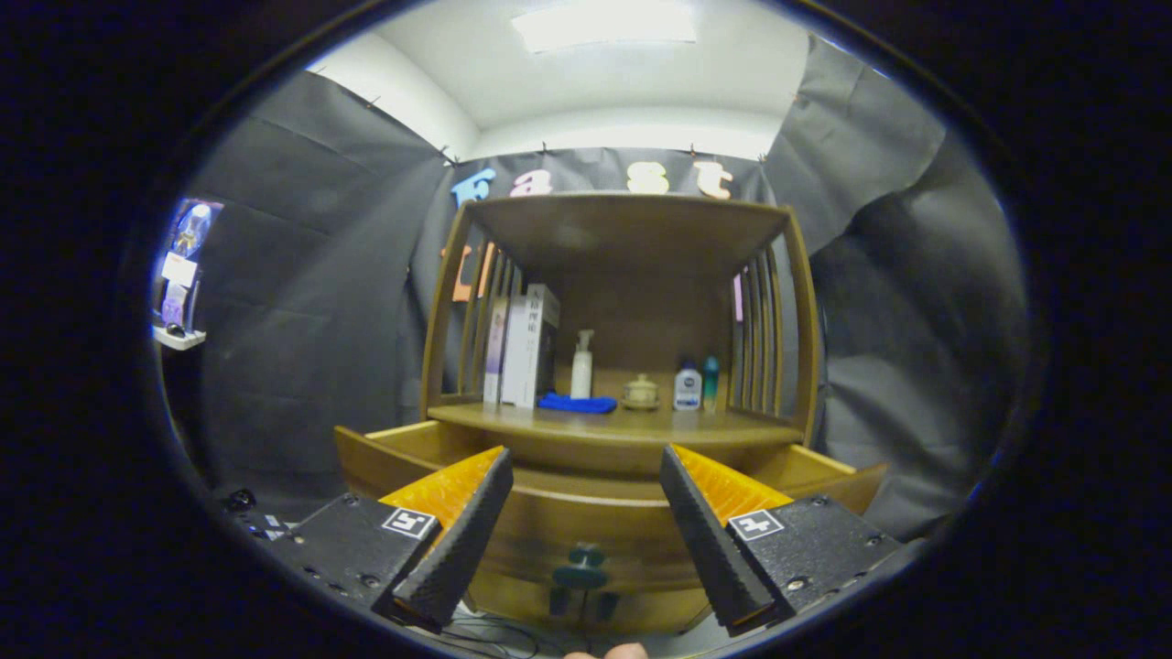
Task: Pull open the drawer, take out the items inside it, and place them on the countertop above the cabinet.
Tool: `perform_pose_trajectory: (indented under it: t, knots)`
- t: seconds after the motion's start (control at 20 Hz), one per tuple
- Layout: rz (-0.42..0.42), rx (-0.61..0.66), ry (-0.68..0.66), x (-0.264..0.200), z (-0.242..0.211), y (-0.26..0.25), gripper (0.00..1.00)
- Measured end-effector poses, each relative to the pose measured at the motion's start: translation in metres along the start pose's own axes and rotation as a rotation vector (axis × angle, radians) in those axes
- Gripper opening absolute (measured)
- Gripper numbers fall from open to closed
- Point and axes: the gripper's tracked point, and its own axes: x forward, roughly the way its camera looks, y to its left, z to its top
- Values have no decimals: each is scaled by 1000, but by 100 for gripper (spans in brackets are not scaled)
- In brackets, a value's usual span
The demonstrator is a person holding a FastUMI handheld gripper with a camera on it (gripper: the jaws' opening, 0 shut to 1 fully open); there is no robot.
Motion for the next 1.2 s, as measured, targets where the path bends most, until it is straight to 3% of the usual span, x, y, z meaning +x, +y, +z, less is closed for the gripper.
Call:
perform_pose_trajectory:
  t: [0.15, 0.3, 0.55, 0.7, 0.8, 0.95, 1.1, 1.2]
  knots:
    - [58, 8, 72, 29, 14, -1, 100]
    - [68, 56, 343, 66, -16, -7, 100]
    - [19, 82, 639, 104, -64, -18, 100]
    - [-8, 185, 822, 114, -91, -12, 100]
    - [-5, 222, 898, 115, -100, -11, 97]
    - [-39, 144, 987, 117, -114, -13, 94]
    - [6, 150, 1070, 113, -126, -8, 92]
    - [23, 175, 1121, 109, -136, -4, 86]
